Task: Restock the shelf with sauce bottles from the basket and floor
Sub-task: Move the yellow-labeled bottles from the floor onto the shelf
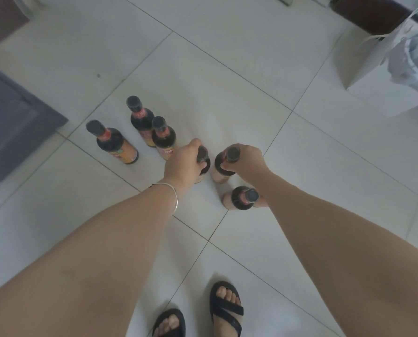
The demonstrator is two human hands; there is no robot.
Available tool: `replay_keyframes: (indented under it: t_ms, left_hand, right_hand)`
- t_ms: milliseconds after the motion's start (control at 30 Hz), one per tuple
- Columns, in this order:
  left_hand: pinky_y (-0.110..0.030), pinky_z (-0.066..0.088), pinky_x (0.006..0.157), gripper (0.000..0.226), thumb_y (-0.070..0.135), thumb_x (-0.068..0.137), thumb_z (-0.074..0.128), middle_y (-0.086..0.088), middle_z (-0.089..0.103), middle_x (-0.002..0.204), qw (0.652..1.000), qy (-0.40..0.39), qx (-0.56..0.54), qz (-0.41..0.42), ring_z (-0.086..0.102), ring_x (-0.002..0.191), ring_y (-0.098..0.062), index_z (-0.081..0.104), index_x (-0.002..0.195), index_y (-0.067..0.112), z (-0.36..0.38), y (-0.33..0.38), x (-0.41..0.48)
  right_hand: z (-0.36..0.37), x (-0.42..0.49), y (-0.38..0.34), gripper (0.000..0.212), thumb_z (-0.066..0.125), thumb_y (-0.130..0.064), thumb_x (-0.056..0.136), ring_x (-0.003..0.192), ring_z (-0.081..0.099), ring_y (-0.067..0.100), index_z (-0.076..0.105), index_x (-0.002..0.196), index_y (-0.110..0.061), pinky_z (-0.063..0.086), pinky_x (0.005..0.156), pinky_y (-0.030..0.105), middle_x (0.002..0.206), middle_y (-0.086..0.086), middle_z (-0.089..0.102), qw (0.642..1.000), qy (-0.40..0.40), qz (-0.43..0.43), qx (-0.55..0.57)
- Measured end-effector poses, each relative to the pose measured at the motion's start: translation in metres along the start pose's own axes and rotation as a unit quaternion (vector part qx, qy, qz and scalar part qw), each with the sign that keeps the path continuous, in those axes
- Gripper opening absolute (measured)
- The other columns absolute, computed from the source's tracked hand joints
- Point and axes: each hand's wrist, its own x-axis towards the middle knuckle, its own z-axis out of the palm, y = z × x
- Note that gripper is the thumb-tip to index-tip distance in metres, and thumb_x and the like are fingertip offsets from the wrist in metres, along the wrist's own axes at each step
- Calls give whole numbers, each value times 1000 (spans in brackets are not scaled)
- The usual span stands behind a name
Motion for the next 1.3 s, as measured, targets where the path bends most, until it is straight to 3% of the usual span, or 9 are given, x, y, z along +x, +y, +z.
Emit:
replay_keyframes:
  t_ms: [100,233,367,500,667,733,833,1067,1300]
  left_hand:
    - [-40,47,70,25,13,86,60,-16,63,97,1000,-3,8,2,59,89,-36,49,107,8,-41,20,-22]
    - [-38,47,67,24,14,86,59,-14,62,97,1000,12,8,-8,59,89,-35,49,106,9,-116,52,-58]
    - [-42,51,76,25,15,83,62,-15,64,97,999,33,-17,-21,60,92,-35,51,105,8,-203,86,-97]
    - [-42,53,76,23,17,79,65,-16,65,95,995,67,-66,-32,61,89,-37,54,97,8,-290,111,-135]
    - [-32,42,69,24,22,82,65,-8,58,90,993,103,-63,-17,58,86,-30,44,93,15,-396,134,-178]
    - [-36,46,74,25,23,83,65,-10,60,95,989,130,-71,-18,58,89,-31,45,97,14,-432,138,-194]
    - [-40,51,82,27,21,83,66,-11,62,103,981,173,-87,-23,59,93,-30,46,100,14,-479,139,-221]
    - [-29,42,70,27,18,85,63,-5,55,94,953,287,-84,-44,55,87,-24,39,98,19,-569,130,-295]
    - [-35,47,79,33,20,82,68,-8,60,95,916,376,-100,-94,59,92,-29,48,107,13,-658,89,-371]
  right_hand:
    - [-31,-29,-33,31,71,-20,78,84,52,14,64,109,-15,37,60,16,90,-4,58,1000,2,-8,5]
    - [-87,-79,-94,30,71,-16,79,88,55,16,63,108,-11,44,75,24,92,-2,59,999,-2,-4,39]
    - [-145,-135,-165,25,68,-13,80,91,58,21,64,103,-5,49,81,32,92,3,60,997,6,-7,74]
    - [-193,-182,-238,27,68,-16,79,84,56,21,62,100,0,47,72,31,88,7,60,996,20,-22,87]
    - [-238,-229,-332,32,68,-19,80,84,57,24,61,102,2,53,80,37,90,11,61,995,13,-68,71]
    - [-247,-243,-364,31,68,-20,81,85,58,24,61,102,2,50,75,33,93,12,63,994,9,-93,65]
    - [-255,-262,-405,33,68,-23,81,96,63,28,61,105,-1,52,81,36,104,15,66,990,5,-129,53]
    - [-253,-311,-500,39,70,-27,81,94,60,24,57,113,-9,53,84,36,100,6,61,969,-11,-242,38]
    - [-224,-358,-610,41,70,-29,80,101,62,26,58,113,-9,53,90,40,107,10,65,936,-48,-348,37]
